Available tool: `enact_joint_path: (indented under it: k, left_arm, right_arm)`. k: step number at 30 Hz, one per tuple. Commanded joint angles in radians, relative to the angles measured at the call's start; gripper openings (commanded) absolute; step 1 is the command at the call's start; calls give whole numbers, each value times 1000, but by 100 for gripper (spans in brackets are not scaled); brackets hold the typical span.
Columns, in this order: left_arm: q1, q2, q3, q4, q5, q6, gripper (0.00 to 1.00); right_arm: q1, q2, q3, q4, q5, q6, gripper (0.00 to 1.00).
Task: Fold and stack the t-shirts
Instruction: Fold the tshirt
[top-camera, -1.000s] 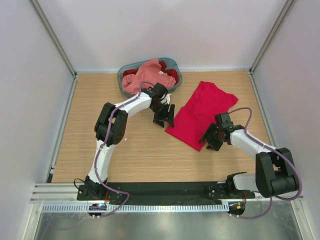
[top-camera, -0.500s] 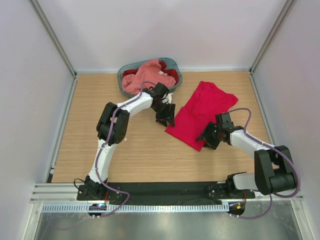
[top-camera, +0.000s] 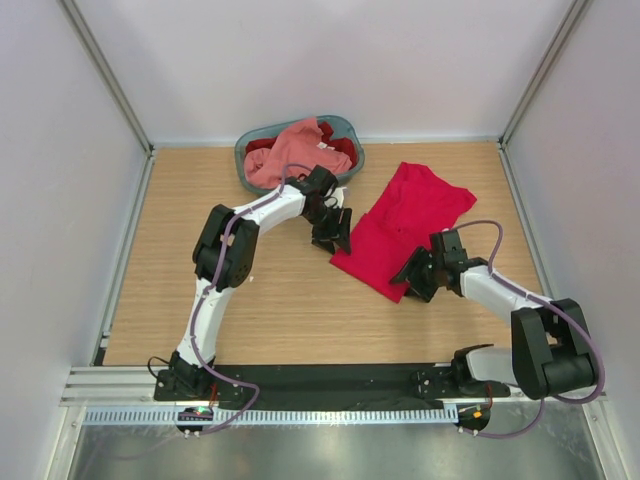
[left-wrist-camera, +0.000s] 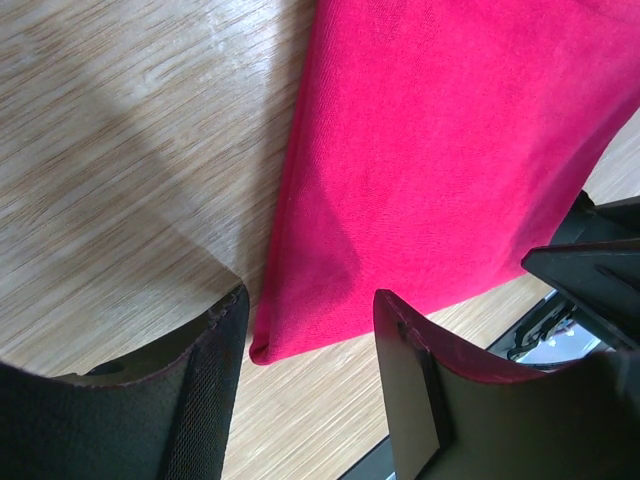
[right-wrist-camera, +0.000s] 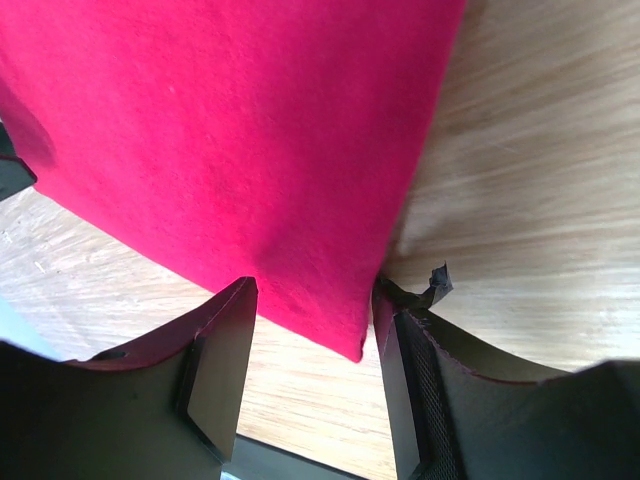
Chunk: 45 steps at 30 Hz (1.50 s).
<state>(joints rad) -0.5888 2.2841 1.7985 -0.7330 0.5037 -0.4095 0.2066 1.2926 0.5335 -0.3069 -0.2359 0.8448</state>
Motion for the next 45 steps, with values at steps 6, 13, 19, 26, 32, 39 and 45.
enact_joint_path:
  k: [6, 13, 19, 26, 32, 39, 45]
  left_arm:
    - [-9, 28, -27, -42, -13, 32, 52]
    - [-8, 41, -16, -37, 4, 17, 40]
    - [-8, 29, -60, 9, 15, -5, 13]
    - [-8, -64, -154, 66, -16, -23, 0]
    - [-9, -254, -365, 84, -47, -83, 0]
    - [-28, -576, -606, 92, -45, -126, 0]
    - [-55, -634, -515, 26, -39, -186, 0]
  right_arm:
    - [7, 26, -76, -118, 102, -12, 57]
    - [19, 57, -95, -71, 81, 31, 53]
    - [33, 90, -109, 8, 63, 51, 26]
    - [108, -18, -112, -18, 93, 74, 1]
    - [238, -199, -109, -203, 118, 172, 1]
    - [424, -487, -92, -394, 153, 333, 1]
    - [476, -544, 28, -512, 231, 356, 1]
